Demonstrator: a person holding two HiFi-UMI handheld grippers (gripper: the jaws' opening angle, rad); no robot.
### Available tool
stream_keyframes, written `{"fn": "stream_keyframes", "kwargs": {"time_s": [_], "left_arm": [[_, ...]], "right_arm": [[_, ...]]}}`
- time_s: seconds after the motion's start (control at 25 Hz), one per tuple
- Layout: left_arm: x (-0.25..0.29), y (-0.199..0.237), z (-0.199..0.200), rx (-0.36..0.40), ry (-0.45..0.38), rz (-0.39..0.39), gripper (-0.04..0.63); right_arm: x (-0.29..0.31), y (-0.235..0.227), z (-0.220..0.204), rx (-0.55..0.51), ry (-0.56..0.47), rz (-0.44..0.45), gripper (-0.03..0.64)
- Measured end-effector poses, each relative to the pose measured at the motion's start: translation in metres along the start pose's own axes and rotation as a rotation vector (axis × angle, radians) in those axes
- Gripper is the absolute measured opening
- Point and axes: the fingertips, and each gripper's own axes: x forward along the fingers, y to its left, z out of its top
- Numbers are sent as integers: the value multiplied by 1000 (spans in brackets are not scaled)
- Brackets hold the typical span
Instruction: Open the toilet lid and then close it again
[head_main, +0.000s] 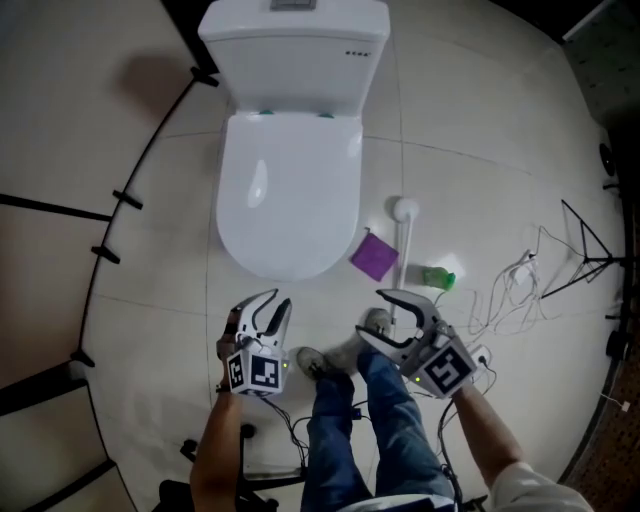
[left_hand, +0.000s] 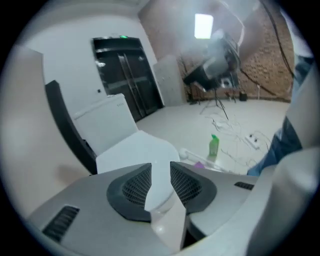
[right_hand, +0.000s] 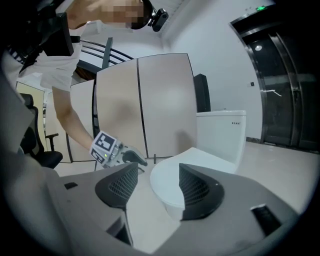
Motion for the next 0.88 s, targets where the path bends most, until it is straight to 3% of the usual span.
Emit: {"fn": "stream_keyframes", "kwargs": {"time_s": [0.2,0.28,0.36,0.6,0.88], "left_arm": [[-111,49,141,-270,-314,60,112],[-154,70,188,-399,-407,72,112],[-190,89,226,-468,-463,84,112],[-258,120,312,-457,-635,116,110],[-289,97,379,-398,-713,30,110]], "right_arm": [[-39,-8,80,-29,-44,-38,251],[-58,-10,119,-45,-57,-57,250],[-76,-15,157,-40,-98,-90,250],[-122,-32,244,-43,-220,-167,250],[-156,-14,289,-75,-271,-180,250]]}}
